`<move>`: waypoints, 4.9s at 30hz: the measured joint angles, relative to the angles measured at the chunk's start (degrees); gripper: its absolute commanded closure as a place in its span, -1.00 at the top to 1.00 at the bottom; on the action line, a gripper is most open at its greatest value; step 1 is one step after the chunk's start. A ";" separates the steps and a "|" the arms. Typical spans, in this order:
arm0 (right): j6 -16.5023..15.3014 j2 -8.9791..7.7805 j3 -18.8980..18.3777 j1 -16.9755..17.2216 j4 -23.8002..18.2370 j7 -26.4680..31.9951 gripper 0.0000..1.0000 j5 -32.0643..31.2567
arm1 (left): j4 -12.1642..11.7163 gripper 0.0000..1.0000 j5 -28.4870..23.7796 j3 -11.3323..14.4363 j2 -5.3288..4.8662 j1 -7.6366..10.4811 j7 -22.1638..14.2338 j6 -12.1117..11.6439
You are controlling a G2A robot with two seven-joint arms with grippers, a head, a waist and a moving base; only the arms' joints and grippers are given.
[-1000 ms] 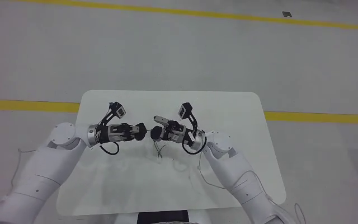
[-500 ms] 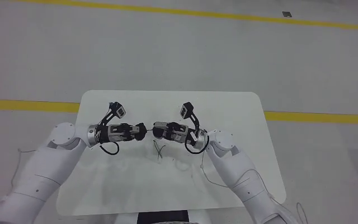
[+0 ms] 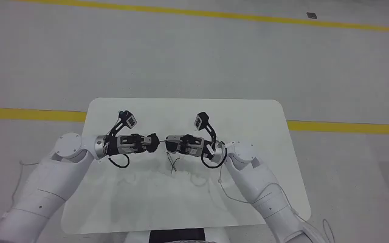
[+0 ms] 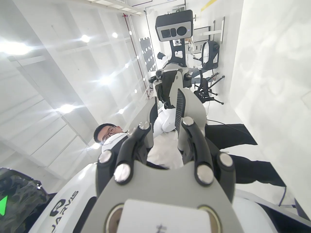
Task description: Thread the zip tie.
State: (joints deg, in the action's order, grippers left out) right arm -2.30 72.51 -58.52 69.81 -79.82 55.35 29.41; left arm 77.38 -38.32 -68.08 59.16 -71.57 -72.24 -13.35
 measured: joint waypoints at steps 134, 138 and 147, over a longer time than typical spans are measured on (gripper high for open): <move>-0.30 -0.35 1.74 0.55 -0.59 -5.93 -1.00 1.07 | -0.86 -0.62 -2.05 3.36 -0.56 1.40 3.34 -0.52; -0.39 -0.24 1.86 0.56 -0.43 -6.64 -1.00 1.45 | -1.01 -0.64 -2.25 3.45 -0.56 1.53 3.61 -0.78; -0.19 -0.20 2.17 0.08 -0.01 -5.47 -1.00 1.40 | -1.24 -0.66 -2.31 3.90 -0.58 1.81 3.91 -0.85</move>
State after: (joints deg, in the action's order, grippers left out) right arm -2.48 72.31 -56.35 69.89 -79.83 49.88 30.81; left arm 76.14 -40.63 -64.18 58.58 -69.76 -68.33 -14.20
